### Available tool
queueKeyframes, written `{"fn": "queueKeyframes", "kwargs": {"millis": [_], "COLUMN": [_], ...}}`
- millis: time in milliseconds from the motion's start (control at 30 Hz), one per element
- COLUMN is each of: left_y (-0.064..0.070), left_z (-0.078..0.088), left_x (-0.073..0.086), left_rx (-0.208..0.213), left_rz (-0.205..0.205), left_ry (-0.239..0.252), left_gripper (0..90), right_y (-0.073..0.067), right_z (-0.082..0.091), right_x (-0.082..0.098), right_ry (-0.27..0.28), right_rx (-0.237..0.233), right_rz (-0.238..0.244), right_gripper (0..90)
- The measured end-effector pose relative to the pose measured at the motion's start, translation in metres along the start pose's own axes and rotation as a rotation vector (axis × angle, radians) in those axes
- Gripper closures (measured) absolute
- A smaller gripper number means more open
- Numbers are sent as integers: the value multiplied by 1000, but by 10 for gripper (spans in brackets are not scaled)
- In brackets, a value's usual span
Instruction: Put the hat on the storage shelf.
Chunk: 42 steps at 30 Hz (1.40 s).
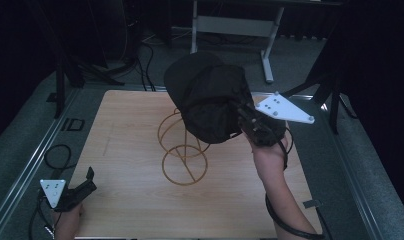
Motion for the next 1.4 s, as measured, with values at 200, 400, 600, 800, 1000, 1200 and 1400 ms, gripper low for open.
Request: {"fn": "queueKeyframes", "kwargs": {"millis": [200, 400, 600, 800, 1000, 1200, 1400], "left_y": [0, 0, 0, 0, 0, 0, 0], "left_z": [0, 0, 0, 0, 0, 0, 0], "left_x": [0, 0, 0, 0, 0, 0, 0], "left_rx": [0, 2, 2, 2, 3, 2, 2], "left_rz": [2, 3, 3, 3, 4, 3, 2], "left_ry": [0, 0, -1, -1, 0, -1, 1], "left_gripper": [6, 6, 6, 6, 6, 6, 6], "right_y": [-20, -35, -42, -49, -54, -56, -57], "right_z": [-5, -11, -17, -24, -32, -37, -41], "right_x": [-5, -5, 0, 12, 29, 46, 63], "right_ry": [8, 8, -8, -32, -63, -99, -132], "right_rx": [-40, -72, -87, -105, -120, -127, -131], "right_rz": [12, 18, 20, 9, 2, -5, -7], "right_gripper": [868, 868, 868, 868, 868, 867, 867]}}
Point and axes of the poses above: each handheld gripper's, and its own axes: z roughly backward along the jaws, x roughly out of its underside, y roughly to its right, the point moved 5 cm from there along -z, roughly forward along the jaws, and after that the axes turned 10 degrees about x, right-handed, at the moved point
